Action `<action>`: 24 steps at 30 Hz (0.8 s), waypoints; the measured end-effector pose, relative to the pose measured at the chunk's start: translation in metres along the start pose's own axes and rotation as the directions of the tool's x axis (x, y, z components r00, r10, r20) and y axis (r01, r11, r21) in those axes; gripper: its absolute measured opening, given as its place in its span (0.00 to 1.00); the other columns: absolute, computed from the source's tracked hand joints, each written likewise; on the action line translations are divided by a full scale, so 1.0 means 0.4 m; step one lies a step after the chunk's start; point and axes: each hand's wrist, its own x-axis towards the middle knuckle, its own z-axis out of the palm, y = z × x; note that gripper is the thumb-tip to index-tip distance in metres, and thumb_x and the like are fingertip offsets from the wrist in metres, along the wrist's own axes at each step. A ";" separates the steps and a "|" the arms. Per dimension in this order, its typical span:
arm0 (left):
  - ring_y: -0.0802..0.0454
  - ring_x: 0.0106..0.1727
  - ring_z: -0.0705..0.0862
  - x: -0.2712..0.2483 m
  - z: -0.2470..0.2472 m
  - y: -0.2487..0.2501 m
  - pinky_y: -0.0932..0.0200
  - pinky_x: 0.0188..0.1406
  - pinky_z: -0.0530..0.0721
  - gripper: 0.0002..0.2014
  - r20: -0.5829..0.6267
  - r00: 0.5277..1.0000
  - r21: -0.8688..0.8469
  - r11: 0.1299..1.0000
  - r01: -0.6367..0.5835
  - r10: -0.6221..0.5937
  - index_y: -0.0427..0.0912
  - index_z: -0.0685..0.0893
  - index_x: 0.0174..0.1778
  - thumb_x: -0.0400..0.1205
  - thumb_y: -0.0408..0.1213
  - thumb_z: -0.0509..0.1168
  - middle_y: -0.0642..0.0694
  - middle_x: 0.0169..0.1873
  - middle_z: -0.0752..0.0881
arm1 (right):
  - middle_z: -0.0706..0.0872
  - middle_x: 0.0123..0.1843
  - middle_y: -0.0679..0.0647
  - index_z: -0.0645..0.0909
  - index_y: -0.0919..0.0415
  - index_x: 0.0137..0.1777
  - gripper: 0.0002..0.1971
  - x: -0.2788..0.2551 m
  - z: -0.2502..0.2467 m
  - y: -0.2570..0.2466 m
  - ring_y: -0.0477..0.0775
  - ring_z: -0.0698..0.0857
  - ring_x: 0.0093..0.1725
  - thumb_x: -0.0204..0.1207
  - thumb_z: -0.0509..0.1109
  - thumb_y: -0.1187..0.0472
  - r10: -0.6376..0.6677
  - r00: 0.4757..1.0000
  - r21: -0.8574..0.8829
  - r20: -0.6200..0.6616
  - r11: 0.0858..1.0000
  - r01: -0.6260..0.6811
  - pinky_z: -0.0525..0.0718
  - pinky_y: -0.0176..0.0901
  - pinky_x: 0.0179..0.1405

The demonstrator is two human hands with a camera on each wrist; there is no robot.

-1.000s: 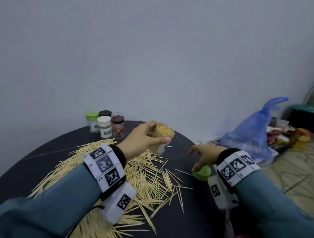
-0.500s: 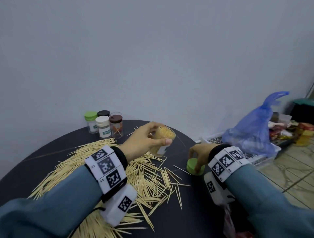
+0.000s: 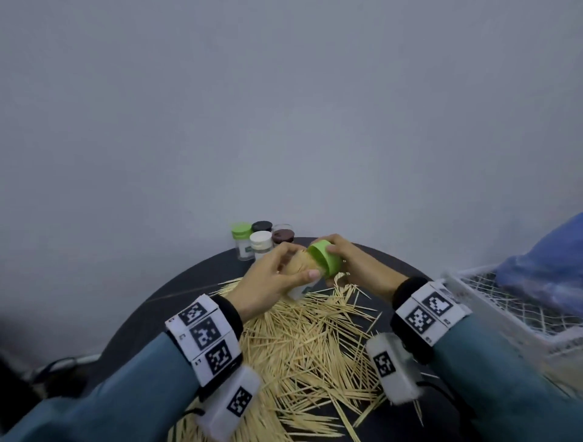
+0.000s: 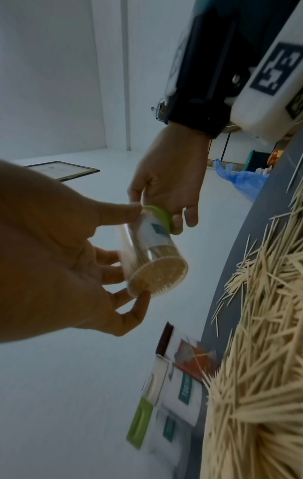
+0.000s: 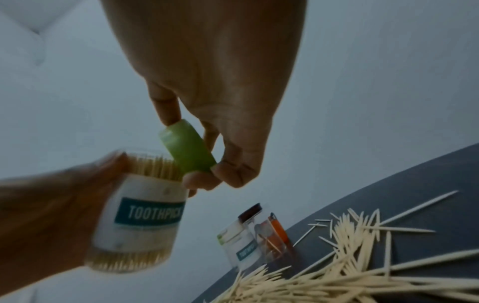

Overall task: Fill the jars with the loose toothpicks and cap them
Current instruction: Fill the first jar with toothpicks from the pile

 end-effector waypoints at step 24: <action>0.52 0.51 0.86 0.002 -0.033 -0.051 0.60 0.45 0.86 0.25 -0.140 0.990 0.167 0.986 0.012 0.012 0.44 0.82 0.60 0.69 0.45 0.78 0.48 0.52 0.87 | 0.79 0.59 0.57 0.67 0.53 0.68 0.14 0.002 0.061 0.019 0.51 0.81 0.53 0.84 0.54 0.55 -0.191 0.977 -0.164 0.099 0.965 0.206 0.80 0.28 0.41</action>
